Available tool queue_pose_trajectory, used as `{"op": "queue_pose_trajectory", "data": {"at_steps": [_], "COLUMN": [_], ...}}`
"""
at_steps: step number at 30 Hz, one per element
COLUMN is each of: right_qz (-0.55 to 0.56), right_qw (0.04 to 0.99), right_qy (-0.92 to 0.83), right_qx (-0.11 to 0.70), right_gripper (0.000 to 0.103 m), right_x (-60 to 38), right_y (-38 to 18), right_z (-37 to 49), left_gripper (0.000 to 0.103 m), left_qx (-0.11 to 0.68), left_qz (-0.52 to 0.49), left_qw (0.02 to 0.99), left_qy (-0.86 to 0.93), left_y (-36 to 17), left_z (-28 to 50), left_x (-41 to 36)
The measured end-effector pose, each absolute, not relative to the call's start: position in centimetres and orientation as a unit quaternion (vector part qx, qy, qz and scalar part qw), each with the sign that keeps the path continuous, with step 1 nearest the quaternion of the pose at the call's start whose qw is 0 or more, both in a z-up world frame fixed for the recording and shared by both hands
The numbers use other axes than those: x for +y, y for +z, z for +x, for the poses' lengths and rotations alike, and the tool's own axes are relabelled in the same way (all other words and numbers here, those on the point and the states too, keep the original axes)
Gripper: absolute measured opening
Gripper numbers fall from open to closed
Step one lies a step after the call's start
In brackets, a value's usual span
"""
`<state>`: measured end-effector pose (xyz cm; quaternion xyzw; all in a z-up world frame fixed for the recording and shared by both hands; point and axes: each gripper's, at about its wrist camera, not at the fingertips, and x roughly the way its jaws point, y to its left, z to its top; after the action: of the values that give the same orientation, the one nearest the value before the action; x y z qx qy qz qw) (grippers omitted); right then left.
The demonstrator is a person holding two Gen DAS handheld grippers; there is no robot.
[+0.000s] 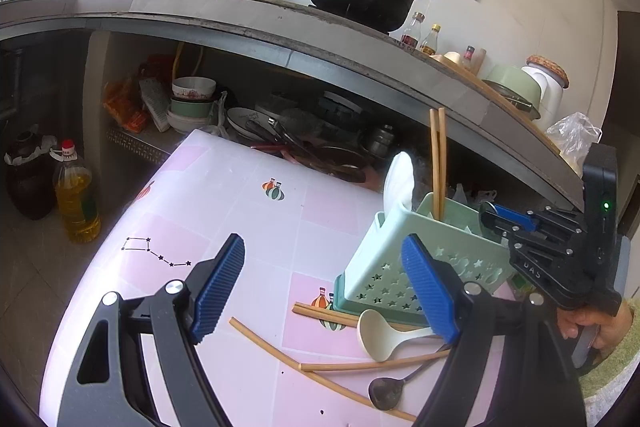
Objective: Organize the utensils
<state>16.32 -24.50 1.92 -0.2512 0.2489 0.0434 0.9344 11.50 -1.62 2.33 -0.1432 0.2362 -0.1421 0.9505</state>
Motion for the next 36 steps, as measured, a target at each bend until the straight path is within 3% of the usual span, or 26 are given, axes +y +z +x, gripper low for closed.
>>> {"op": "queue_pose_trajectory", "data": {"at_steps": [13, 36], "right_qz": [-0.205, -0.095], "right_qw": [0.949, 0.973], "right_qy": [0.031, 0.026], "right_qx": [0.238, 0.210], "right_gripper": [0.007, 0.009], "right_x": [-30.4, -31.6], "right_y": [2.9, 5.1], "right_z": [13.2, 13.9], "left_gripper": [0.078, 0.078], "left_qx": [0.243, 0.251], "left_qz": [-0.143, -0.140], "left_qw": [0.949, 0.947], "left_qy": [-0.144, -0.143], "left_y": [2.1, 1.9], "left_z": [11.8, 11.9], "left_x": [-1.8, -2.3]}}
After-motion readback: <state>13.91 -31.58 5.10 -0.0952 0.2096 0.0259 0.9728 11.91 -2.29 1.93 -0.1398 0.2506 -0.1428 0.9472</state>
